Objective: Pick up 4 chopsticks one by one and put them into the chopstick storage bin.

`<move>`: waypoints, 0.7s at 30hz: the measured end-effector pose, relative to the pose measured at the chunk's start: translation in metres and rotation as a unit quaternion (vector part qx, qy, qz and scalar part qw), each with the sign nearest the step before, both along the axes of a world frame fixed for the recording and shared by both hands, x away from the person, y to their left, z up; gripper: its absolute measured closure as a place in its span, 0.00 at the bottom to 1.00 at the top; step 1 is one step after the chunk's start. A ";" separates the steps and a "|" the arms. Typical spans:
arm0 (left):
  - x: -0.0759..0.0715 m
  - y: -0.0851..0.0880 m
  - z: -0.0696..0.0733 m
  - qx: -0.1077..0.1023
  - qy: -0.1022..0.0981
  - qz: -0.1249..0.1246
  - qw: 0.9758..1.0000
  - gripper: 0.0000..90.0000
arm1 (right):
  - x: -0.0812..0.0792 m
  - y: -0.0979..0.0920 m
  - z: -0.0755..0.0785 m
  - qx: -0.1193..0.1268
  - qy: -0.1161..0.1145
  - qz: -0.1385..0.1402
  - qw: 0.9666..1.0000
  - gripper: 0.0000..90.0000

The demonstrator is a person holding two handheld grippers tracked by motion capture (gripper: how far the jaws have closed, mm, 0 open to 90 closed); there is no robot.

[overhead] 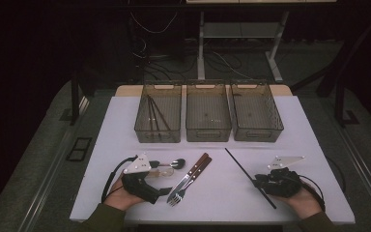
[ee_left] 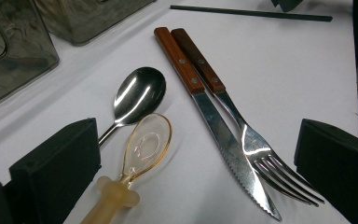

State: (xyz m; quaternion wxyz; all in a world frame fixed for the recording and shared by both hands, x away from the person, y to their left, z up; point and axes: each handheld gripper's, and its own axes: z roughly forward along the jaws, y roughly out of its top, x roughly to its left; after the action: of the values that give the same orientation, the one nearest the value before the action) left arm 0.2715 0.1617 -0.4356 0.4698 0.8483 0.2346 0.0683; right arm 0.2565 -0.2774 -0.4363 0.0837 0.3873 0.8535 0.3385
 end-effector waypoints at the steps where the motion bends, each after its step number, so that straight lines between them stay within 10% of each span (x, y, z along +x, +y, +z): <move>1: 0.000 0.000 0.000 0.000 0.000 0.000 1.000 0.00 | 0.000 0.000 -0.001 -0.005 0.001 0.001 1.000 0.82; 21: 0.000 -0.001 0.000 0.002 -0.001 -0.001 1.000 0.00 | 0.001 0.003 -0.005 -0.032 0.005 0.014 0.999 0.92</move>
State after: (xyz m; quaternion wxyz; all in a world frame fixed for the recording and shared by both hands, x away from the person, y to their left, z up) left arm 0.2711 0.1612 -0.4356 0.4681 0.8496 0.2329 0.0694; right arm 0.2571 -0.2747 -0.4416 0.0869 0.3741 0.8698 0.3098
